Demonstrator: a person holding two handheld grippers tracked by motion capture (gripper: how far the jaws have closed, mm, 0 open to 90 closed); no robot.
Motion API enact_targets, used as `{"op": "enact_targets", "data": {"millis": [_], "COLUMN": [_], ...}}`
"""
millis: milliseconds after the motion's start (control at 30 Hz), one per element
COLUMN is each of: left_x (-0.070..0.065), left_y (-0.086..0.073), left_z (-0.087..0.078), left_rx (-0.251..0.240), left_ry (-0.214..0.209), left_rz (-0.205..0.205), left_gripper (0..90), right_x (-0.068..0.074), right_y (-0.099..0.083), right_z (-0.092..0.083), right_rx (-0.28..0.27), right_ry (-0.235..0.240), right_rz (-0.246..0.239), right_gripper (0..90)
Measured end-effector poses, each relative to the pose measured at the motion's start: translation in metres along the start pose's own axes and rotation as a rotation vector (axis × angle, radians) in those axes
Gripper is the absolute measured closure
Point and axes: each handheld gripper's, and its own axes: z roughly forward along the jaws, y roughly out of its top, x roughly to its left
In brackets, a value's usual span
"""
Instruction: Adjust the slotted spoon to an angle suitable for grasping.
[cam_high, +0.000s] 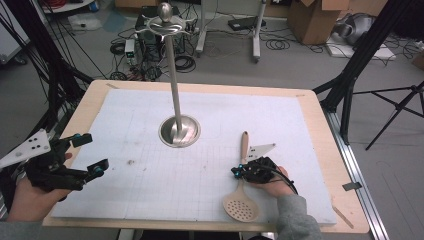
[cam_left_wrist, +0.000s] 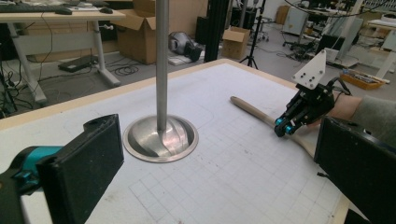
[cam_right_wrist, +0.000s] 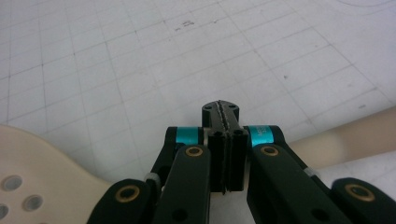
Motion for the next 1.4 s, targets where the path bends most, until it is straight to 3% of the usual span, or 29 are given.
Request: {"op": "enact_targets", "data": {"millis": [967, 1067, 1133, 1233, 1400], "left_x": [0.002, 0.002, 0.002, 0.002, 0.001], "left_y": [0.002, 0.002, 0.003, 0.002, 0.002], "left_z": [0.005, 0.007, 0.008, 0.009, 0.009], "left_rx": [-0.002, -0.001, 0.002, 0.001, 0.005], "left_ry": [-0.016, -0.018, -0.021, -0.020, -0.021], "left_rz": [0.000, 0.000, -0.002, -0.002, -0.001], "left_gripper": [1.8, 1.8, 1.8, 1.8, 1.9], "right_x": [-0.007, -0.009, -0.010, -0.014, -0.017], "right_y": [-0.023, -0.023, -0.024, -0.025, -0.030], "right_z": [-0.020, -0.021, -0.027, -0.037, -0.042], "right_rx": [-0.054, -0.062, -0.102, -0.168, -0.138], "right_ry": [0.004, 0.013, 0.014, -0.027, -0.095], "right_rz": [0.066, 0.095, 0.114, 0.134, 0.161], "right_gripper": [90.0, 90.0, 90.0, 90.0, 90.0]}}
